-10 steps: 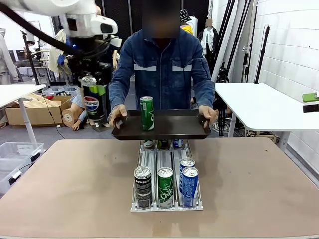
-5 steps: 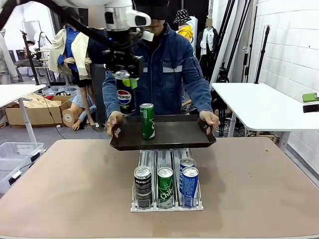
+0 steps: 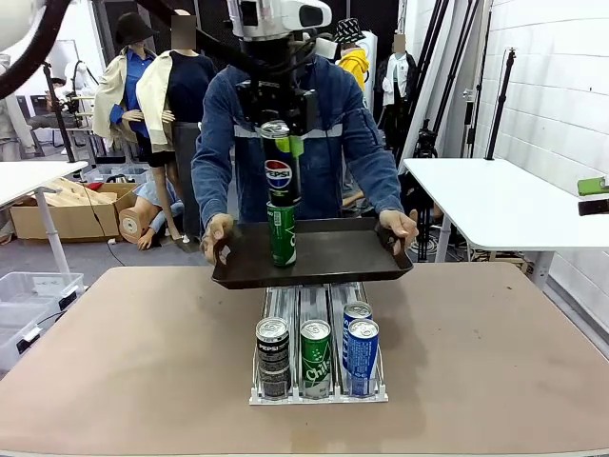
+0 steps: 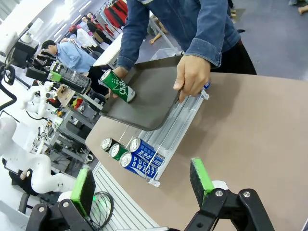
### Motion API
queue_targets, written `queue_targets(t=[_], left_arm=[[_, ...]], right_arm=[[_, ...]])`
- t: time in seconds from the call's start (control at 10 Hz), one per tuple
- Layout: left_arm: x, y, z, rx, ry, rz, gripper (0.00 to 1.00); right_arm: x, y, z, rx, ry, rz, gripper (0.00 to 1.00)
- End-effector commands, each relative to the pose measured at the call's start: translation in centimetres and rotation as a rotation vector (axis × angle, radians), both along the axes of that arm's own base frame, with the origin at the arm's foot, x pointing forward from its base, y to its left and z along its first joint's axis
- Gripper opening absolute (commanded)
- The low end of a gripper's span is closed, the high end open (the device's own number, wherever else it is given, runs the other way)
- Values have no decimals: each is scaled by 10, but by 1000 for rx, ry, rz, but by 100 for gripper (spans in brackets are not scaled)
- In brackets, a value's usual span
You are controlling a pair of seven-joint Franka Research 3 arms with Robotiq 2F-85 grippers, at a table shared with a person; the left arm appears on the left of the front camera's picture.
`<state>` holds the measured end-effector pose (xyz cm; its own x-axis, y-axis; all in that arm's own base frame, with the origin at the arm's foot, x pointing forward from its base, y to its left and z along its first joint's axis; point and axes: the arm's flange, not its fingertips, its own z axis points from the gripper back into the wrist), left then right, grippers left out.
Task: Retrieve and hand over the desired beverage to the person.
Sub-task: Place the picked can on the Handle tray extended by the person.
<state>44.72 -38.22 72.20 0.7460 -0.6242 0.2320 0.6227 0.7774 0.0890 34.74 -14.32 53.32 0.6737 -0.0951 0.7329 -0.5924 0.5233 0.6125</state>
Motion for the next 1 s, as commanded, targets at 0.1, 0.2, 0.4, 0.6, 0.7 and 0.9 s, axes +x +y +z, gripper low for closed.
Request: queue_targets(t=[0.1,0.2,0.4,0.6,0.7,0.9], left_arm=[[15,-36,11,14,6,-50,0],[21,-45,6,9,25,-69,0],[30,-62,-5,23,50,-88,0],[36,-74,-13,24,54,-99,0],[41,-81,-20,36,62,-99,0],[47,-92,-35,52,83,-100,0]], right_arm=[[2,0,1,20,-17,4,100],[2,0,1,20,-17,4,100],[2,0,1,20,-17,4,100],[2,0,1,20,-17,4,100],[2,0,1,20,-17,4,100],[2,0,1,20,-17,4,100]])
